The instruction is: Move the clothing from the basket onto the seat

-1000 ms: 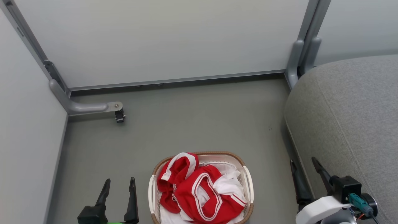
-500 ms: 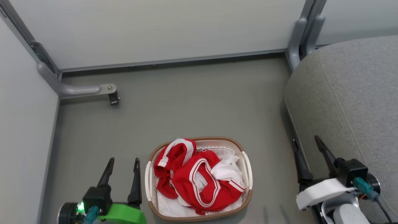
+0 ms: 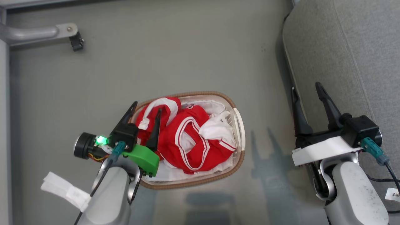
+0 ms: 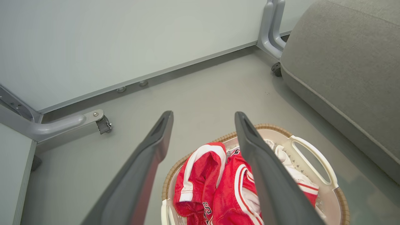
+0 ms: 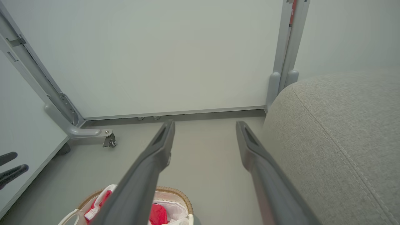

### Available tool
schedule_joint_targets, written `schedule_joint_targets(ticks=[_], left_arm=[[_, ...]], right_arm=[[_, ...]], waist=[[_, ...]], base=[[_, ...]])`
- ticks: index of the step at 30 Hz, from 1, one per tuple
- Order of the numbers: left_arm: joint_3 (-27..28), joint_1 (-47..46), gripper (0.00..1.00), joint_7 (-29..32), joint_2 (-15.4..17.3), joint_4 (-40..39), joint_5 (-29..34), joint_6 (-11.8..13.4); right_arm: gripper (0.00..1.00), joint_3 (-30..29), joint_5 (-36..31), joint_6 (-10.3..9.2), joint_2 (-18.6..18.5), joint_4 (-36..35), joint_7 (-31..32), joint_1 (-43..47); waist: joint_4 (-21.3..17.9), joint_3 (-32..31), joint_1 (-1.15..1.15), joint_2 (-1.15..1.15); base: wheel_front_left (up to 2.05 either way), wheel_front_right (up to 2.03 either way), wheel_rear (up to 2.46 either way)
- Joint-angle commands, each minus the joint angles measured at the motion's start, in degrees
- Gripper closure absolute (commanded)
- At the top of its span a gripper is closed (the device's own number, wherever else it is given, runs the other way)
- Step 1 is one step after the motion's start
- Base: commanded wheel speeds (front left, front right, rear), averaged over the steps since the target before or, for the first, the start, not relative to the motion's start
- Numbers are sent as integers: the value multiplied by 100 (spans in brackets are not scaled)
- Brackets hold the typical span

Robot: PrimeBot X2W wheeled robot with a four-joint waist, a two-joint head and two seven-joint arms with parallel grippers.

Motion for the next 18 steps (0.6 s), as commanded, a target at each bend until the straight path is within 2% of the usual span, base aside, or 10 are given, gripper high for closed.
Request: schedule_joint_targets(ticks=[1,9,18], left_arm=[[-17,-331,0,-3,81,204,86,-10],[-130,-1309,0,-2,325,1348,311,53],[-159,-2000,0,-2,500,2123,329,169]], right_arm=[[0,16,73,-2,-17,-49,-30,-166],[0,125,373,-1,-14,-250,-30,-566],[0,182,544,-1,-15,-302,-30,-820]], waist=[[-583,1164,0,0],[-980,2011,0,0],[-1121,2431,0,0]], base=[[0,0,0],[0,0,0],[0,0,0]])
